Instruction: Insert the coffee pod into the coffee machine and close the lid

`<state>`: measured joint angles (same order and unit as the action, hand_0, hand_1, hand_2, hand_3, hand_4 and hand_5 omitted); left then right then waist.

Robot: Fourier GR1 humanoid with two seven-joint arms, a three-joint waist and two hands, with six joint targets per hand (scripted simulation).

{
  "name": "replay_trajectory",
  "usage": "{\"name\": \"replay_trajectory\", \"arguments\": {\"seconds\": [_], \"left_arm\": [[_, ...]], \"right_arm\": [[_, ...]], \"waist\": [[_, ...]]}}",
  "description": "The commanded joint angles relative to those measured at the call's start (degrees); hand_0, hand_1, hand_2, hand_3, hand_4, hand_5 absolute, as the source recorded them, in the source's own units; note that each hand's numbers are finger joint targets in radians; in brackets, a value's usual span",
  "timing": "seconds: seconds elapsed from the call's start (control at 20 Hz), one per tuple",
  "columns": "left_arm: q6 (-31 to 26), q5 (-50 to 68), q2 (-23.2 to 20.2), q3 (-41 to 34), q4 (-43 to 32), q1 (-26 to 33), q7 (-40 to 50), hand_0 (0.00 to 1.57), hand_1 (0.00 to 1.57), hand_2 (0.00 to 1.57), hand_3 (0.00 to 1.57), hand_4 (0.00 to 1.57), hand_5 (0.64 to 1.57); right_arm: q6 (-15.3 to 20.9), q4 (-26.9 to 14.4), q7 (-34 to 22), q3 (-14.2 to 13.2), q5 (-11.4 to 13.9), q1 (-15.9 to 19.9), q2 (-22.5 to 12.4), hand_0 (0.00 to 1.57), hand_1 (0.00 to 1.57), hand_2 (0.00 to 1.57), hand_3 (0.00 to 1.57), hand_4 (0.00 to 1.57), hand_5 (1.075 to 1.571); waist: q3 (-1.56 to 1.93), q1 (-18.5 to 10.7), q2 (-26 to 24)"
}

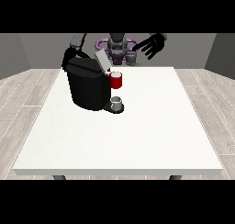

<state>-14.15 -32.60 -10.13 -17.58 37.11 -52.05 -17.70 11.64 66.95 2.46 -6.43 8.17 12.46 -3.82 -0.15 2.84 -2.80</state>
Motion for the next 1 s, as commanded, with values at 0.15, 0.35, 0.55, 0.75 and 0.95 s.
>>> {"name": "replay_trajectory", "arguments": {"seconds": [0.15, 0.35, 0.55, 0.75, 0.95], "left_arm": [[-2.1, 8.5, 7.3, -5.4, -1.9, 15.3, -3.7, 0.00, 0.00, 0.00, 0.00, 0.42, 1.571], [-2.1, 8.6, 9.7, -4.4, -1.6, 18.8, -1.9, 0.00, 0.00, 0.00, 0.00, 0.32, 1.571], [-5.2, 10.4, 8.2, -4.2, 1.1, 20.9, -2.2, 0.00, 0.00, 0.00, 0.00, 0.42, 1.571], [-3.3, 14.5, 10.1, -3.0, 6.6, 23.9, 1.6, 0.00, 0.00, 0.00, 0.00, 0.35, 1.571], [-2.8, 18.1, 10.1, 2.7, 12.9, 25.3, 4.8, 0.00, 0.00, 0.00, 0.00, 0.41, 1.571]], "right_arm": [[-5.2, 3.7, 0.9, 0.6, -3.8, -3.8, 0.4, 0.00, 0.00, 0.00, 0.00, 0.00, 1.571], [-9.5, 6.6, -3.7, 1.7, -4.6, 0.9, -2.6, 0.00, 0.00, 0.00, 0.00, 0.00, 1.571], [-11.2, 7.9, -2.2, 2.7, -2.8, 2.5, -5.5, 0.00, 0.00, 0.00, 0.00, 0.15, 1.571], [-10.9, 9.4, -3.9, 3.6, -2.4, 2.3, -4.3, 0.00, 0.00, 0.00, 0.00, 0.08, 1.571], [-10.0, 4.5, -4.9, -1.5, -5.1, 7.2, -5.8, 0.00, 0.00, 0.00, 0.00, 0.00, 1.571]], "waist": [[0.11, -5.8, -11.6], [0.13, -8.3, -14.6], [0.15, -10.6, -13.5], [0.16, -10.1, -14.0], [0.17, -12.7, -10.7]]}}
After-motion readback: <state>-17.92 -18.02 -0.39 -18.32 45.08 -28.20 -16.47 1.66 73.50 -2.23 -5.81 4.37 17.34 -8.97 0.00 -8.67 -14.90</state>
